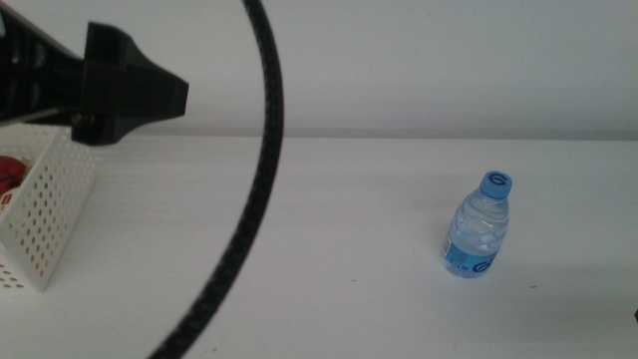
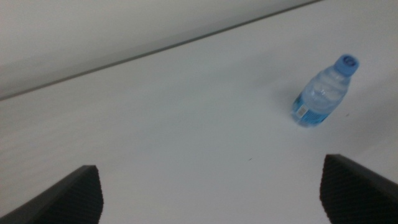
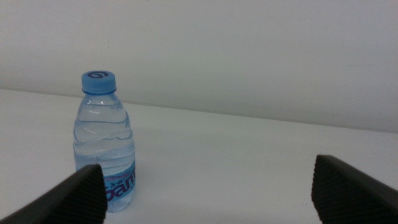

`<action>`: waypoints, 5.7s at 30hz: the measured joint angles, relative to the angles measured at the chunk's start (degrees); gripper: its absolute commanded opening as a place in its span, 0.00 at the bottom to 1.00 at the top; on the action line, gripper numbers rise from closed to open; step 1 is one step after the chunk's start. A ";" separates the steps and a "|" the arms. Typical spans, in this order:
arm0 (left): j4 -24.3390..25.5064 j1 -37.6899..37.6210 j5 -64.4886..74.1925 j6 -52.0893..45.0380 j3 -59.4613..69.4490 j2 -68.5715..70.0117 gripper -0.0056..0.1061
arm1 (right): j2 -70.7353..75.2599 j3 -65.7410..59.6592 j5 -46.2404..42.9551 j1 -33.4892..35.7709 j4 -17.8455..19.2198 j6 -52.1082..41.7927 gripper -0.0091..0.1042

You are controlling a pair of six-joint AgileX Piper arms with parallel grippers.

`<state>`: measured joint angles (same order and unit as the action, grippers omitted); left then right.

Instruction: Use arms to grab the bottles and put them into the dustbin to the left of the table.

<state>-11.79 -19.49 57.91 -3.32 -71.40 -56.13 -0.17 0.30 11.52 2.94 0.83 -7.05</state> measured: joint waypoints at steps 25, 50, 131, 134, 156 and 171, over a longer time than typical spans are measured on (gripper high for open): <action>9.90 -17.69 1.16 4.92 -1.68 0.00 0.89 | 0.00 0.00 0.00 0.00 0.00 0.00 0.85; 11.32 -17.69 1.16 5.77 -1.68 0.00 0.89 | 0.00 0.00 -8.84 0.00 0.38 0.21 0.85; 11.79 -17.81 1.16 5.77 -1.68 0.00 0.89 | -87.04 2.49 -70.77 7.93 5.69 5.27 0.85; 11.79 -17.81 1.16 5.77 -1.68 0.00 0.89 | -89.03 3.83 -70.91 7.93 5.69 5.27 0.85; 11.79 -17.81 1.16 5.77 -1.68 0.00 0.89 | -99.71 13.73 -70.80 10.85 10.35 5.97 0.85; 11.79 -17.81 1.16 5.77 -1.68 0.00 0.89 | -101.93 17.09 -68.17 11.06 5.87 5.01 0.85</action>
<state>0.00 -37.29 59.07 2.45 -73.08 -56.13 -102.09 17.39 -56.65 14.00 6.70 -2.04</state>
